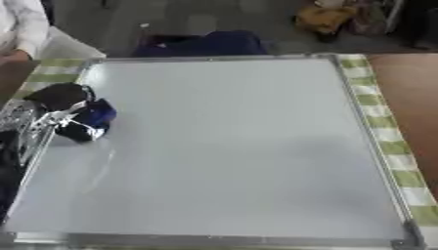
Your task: Wipe the whiteboard clean with a brush.
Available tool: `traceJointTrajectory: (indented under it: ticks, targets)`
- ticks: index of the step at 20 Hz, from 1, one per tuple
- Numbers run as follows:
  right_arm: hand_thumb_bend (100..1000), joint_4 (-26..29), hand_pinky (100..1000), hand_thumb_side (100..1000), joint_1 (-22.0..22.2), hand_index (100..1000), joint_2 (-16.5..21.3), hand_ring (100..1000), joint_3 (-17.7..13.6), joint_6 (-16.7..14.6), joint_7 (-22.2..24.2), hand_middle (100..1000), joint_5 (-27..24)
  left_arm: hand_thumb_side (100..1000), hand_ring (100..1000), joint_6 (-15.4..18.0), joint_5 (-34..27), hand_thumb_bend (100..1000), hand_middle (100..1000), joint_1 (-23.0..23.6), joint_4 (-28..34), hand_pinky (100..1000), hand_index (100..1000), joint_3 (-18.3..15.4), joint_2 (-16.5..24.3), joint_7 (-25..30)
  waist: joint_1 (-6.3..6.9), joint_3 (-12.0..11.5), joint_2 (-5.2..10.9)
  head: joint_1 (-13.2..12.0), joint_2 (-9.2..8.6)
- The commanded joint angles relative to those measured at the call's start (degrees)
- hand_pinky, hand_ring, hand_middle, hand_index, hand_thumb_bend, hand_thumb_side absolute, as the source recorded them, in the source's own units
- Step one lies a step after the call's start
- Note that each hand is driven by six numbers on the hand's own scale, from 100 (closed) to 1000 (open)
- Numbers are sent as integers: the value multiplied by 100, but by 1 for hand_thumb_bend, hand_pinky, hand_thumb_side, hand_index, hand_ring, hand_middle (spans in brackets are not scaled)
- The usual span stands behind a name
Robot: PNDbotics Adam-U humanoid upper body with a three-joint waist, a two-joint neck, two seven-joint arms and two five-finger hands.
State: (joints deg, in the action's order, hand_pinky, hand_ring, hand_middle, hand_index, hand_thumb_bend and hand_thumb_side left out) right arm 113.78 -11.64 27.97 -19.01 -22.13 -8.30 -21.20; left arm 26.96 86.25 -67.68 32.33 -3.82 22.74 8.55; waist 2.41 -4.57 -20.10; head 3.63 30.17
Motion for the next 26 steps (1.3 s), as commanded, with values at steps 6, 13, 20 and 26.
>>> traceJointTrajectory:
  ticks: [6, 13, 20, 26]
  targets:
    - [100, 81, 682, 1000, -53, 556, 123, 588, -39, 18, 11, 501, 17, 463, 594, 108, 565, 255, 355, 8, -182, 789, 142, 40, 146, 28, -18, -12, 117, -24, 88]
    - [100, 81, 683, 1000, -44, 555, 104, 588, -47, 56, -2, 500, 24, 656, 644, 327, 481, 470, 418, 41, -301, 813, 203, 16, 131, 227, -14, -15, 140, -4, 70]
    - [100, 81, 683, 1000, -39, 553, 96, 587, -51, 76, -23, 498, 29, 778, 731, 421, 281, 514, 535, 47, -229, 828, 203, 4, 147, 487, -12, -19, 152, 6, 62]
    - [100, 81, 683, 1000, -33, 552, 86, 586, -48, 113, -50, 496, 23, 807, 745, 444, 88, 499, 568, 62, -174, 828, 203, -20, 170, 634, -17, -29, 169, 18, 48]
